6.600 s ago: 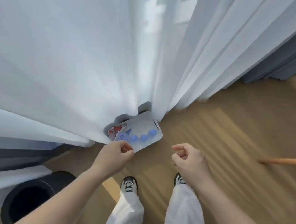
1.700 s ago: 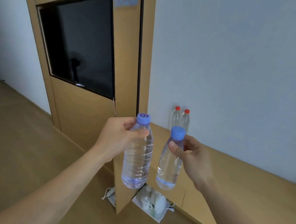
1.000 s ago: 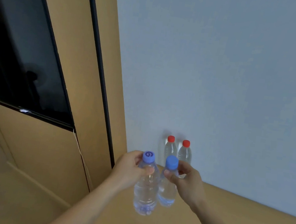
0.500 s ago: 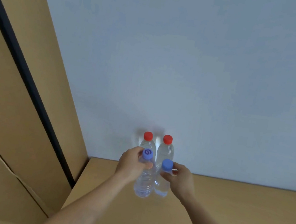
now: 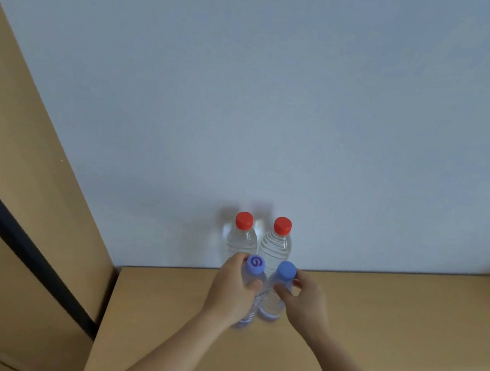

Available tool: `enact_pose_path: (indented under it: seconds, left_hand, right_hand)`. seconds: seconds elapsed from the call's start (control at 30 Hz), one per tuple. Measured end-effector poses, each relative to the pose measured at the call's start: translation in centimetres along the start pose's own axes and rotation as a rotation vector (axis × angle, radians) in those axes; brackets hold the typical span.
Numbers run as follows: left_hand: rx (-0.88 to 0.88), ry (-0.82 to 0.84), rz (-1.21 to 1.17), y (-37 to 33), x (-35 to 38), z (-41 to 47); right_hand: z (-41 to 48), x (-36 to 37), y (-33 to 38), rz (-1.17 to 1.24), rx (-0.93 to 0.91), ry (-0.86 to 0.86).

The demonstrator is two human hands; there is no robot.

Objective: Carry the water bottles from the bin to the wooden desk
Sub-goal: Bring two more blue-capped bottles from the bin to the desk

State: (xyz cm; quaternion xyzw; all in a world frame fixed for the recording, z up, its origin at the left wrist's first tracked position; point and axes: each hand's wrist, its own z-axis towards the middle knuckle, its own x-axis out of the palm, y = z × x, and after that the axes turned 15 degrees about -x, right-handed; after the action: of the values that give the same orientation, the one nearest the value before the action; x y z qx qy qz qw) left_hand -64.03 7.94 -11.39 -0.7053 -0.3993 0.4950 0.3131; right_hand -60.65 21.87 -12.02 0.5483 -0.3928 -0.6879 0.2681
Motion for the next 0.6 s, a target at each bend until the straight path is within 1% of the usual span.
enact_pose_path:
  seconds: [0.1, 0.2, 0.3, 0.33, 0.4, 0.47, 0.6]
  left_hand:
    - [0.033, -0.03, 0.075, 0.4, 0.3, 0.1]
    - [0.123, -0.104, 0.141, -0.1, -0.4, -0.6]
    - [0.22, -0.202, 0.082, -2.8, -2.1, -1.8]
    - [0.256, -0.206, 0.036, -4.0, -2.6, -2.3]
    - [0.312, -0.125, -0.053, -6.4, -2.8, -3.5]
    - [0.348, -0.005, -0.052, -8.3, -1.6, -4.9]
    - [0.416, 0.208, 0.018, -10.8, 5.2, -9.3]
  right_hand:
    - [-0.3, 0.2, 0.5, -0.018, 0.019, 0.022]
    - [-0.6, -0.4, 0.9, -0.01, 0.01, 0.029]
    - [-1.5, -2.5, 1.6, 0.014, 0.044, -0.072]
    - [-2.0, -3.5, 1.9, 0.035, 0.043, -0.12]
    - [-3.3, -5.9, 2.2, 0.087, 0.04, -0.215]
    - [-5.2, -8.9, 2.0, 0.135, 0.047, -0.307]
    - [-11.4, -16.8, 0.4, 0.143, 0.053, -0.525]
